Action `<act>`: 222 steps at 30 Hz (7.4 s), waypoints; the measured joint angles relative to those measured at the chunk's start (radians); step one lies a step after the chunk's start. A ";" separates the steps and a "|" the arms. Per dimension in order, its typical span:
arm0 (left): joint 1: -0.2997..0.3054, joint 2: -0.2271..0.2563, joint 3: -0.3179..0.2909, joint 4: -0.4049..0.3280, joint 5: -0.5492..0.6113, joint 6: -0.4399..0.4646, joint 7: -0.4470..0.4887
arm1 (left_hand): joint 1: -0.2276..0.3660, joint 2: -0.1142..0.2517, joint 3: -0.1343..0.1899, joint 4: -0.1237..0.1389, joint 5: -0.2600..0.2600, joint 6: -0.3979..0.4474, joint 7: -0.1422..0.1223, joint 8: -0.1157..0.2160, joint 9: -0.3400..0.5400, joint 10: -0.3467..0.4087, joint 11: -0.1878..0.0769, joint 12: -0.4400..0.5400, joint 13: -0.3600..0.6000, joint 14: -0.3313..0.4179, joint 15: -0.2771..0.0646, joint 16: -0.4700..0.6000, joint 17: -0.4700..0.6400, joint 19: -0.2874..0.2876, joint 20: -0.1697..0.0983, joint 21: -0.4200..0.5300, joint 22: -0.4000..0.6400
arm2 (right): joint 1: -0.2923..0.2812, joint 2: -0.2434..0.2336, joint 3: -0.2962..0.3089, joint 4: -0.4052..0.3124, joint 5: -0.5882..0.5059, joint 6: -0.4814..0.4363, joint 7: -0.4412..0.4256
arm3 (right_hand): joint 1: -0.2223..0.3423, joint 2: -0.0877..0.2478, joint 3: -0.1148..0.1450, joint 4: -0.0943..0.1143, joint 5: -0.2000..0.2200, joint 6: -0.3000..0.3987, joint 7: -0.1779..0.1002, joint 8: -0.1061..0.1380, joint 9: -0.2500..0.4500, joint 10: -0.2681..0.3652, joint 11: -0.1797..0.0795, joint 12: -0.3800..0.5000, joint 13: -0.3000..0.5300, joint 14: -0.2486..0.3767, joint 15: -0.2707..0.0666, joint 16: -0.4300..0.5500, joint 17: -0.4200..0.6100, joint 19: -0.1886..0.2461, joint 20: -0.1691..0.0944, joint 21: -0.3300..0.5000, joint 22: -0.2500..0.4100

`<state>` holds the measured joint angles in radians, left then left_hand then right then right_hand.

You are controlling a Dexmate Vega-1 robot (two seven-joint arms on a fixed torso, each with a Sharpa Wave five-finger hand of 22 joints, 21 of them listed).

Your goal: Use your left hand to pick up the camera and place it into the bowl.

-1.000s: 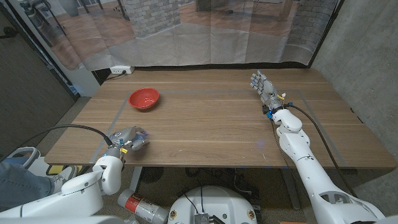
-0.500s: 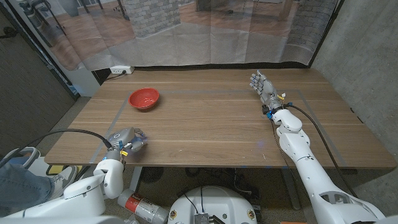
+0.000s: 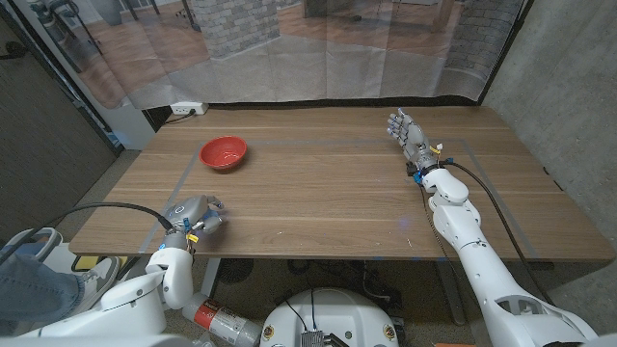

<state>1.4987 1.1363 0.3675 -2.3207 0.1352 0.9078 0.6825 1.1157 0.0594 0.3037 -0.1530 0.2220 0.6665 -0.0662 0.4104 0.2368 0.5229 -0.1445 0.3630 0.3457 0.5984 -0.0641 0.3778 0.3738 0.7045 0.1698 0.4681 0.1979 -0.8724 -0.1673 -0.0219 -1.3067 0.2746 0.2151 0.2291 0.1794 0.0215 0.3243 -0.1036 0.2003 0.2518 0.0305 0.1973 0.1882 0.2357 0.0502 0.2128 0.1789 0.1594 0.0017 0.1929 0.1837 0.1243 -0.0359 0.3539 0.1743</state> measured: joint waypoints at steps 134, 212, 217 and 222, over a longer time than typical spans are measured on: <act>0.104 -0.041 -0.452 -0.051 0.064 -0.094 -0.262 | 0.010 -0.010 0.036 0.000 0.003 0.056 -0.002 0.015 -0.004 0.061 -0.015 -0.005 0.084 0.113 -0.006 -0.030 0.074 0.011 0.008 0.080 -0.009 | 0.034 0.014 -0.001 0.036 -0.017 0.001 -0.022 | 0.000 0.010 -0.008 -0.008 0.000 0.005 0.005 0.000 0.000 0.004 0.004 0.000 0.000 0.003 -0.004 0.000 0.000 0.021 0.000 -0.047 0.000; -0.587 0.001 0.041 0.299 -0.004 -0.192 -0.392 | 0.010 -0.010 0.036 0.000 0.004 0.095 -0.023 0.034 -0.009 0.099 -0.034 -0.027 0.121 0.131 -0.011 -0.054 0.106 0.011 0.008 0.120 -0.009 | 0.015 0.020 0.005 0.015 -0.019 -0.004 -0.042 | 0.000 0.010 -0.008 -0.008 0.000 0.005 0.005 0.000 0.000 0.004 0.004 0.000 0.000 0.012 -0.005 0.000 0.000 0.032 -0.004 -0.070 0.005; -0.636 -0.013 0.074 0.342 0.007 -0.198 -0.413 | 0.010 -0.010 0.036 0.000 0.012 0.095 -0.023 0.034 -0.009 0.102 -0.034 -0.027 0.125 0.131 -0.011 -0.054 0.111 0.011 0.008 0.124 -0.009 | 0.019 0.023 0.003 0.021 -0.020 -0.004 -0.044 | 0.000 0.011 -0.008 -0.008 0.000 0.005 0.005 0.000 0.000 0.007 0.007 0.000 0.000 0.012 -0.005 0.000 0.000 0.036 0.000 -0.070 0.005; -0.665 -0.022 0.096 0.372 0.017 -0.207 -0.429 | 0.010 -0.010 0.036 0.000 0.012 0.100 -0.018 0.034 -0.010 0.106 -0.038 -0.027 0.125 0.130 -0.011 -0.054 0.112 0.011 0.008 0.124 -0.009 | 0.022 0.025 0.001 0.024 -0.023 -0.004 -0.048 | 0.004 0.014 -0.008 -0.008 0.000 0.013 0.009 0.000 0.000 0.015 0.004 0.000 0.000 0.017 -0.010 0.000 -0.002 0.036 0.000 -0.070 0.005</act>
<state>0.8342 1.1146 0.4631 -1.9492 0.1524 0.7009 0.2531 1.1262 0.0489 0.3396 -0.1533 0.2338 0.7666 -0.0841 0.4442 0.2263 0.6292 -0.1826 0.3358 0.4709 0.7287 -0.0755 0.3242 0.4862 0.7159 0.1780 0.5922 0.1892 -0.8503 -0.1421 -0.0205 -1.2825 0.2520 0.2107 0.1813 0.1836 0.0359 0.3161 -0.1118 0.2002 0.2645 0.0395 0.1973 0.1882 0.2504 0.0537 0.2128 0.1789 0.1761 -0.0080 0.1929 0.1819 0.1600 -0.0359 0.2842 0.1792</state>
